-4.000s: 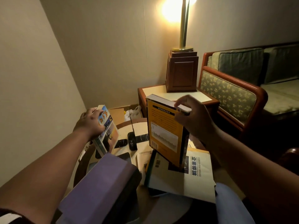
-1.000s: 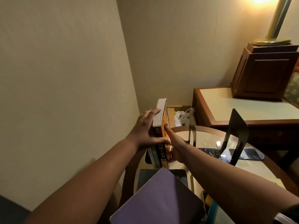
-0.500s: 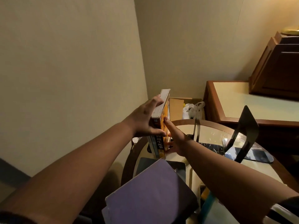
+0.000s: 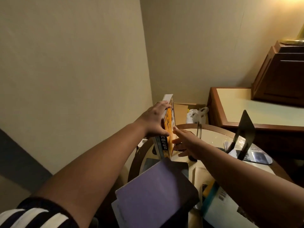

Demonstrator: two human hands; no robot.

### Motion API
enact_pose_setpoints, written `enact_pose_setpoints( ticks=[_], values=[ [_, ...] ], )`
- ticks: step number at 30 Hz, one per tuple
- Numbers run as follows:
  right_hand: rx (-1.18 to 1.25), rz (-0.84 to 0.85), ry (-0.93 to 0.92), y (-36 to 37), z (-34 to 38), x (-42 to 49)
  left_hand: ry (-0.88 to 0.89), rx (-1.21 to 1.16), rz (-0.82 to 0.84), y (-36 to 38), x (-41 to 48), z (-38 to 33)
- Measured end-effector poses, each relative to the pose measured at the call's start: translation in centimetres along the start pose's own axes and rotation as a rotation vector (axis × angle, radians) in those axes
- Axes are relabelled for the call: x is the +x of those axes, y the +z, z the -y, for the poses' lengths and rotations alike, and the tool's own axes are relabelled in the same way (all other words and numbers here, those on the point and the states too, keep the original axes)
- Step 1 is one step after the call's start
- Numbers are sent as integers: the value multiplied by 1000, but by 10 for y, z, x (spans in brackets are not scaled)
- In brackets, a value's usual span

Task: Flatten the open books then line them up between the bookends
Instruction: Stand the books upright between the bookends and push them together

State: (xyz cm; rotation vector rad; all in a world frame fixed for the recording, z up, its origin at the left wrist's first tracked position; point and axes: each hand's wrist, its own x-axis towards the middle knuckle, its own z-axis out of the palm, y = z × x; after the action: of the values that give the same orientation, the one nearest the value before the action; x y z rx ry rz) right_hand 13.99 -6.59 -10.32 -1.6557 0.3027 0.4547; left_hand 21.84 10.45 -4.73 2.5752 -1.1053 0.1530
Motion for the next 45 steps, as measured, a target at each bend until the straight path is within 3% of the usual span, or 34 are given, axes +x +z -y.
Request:
enact_pose_setpoints(
  ticks=[10, 17, 22, 34, 38, 43, 45],
  values=[
    [-424, -176, -110, -48, -52, -136, -4, -68, -25, 4, 0, -4],
    [-1081, -192, -91, -49, -108, -195, 3, -58, -24, 5, 0, -1],
    [-1389, -170, -84, -31, -136, -211, 0, -56, 11, 3, 1, -4],
    [-1344, -124, -23, -55, -125, -194, -28, -12, 38, 4, 8, -7],
    [-1428, -143, 31, -61, -123, -192, -40, -3, 30, 5, 8, -7],
    [-1499, -146, -132, -51, -130, -179, -31, 10, 32, 5, 9, -9],
    [-1529, -108, -118, -47, -130, -173, -28, 15, 28, 6, 8, -9]
  ],
)
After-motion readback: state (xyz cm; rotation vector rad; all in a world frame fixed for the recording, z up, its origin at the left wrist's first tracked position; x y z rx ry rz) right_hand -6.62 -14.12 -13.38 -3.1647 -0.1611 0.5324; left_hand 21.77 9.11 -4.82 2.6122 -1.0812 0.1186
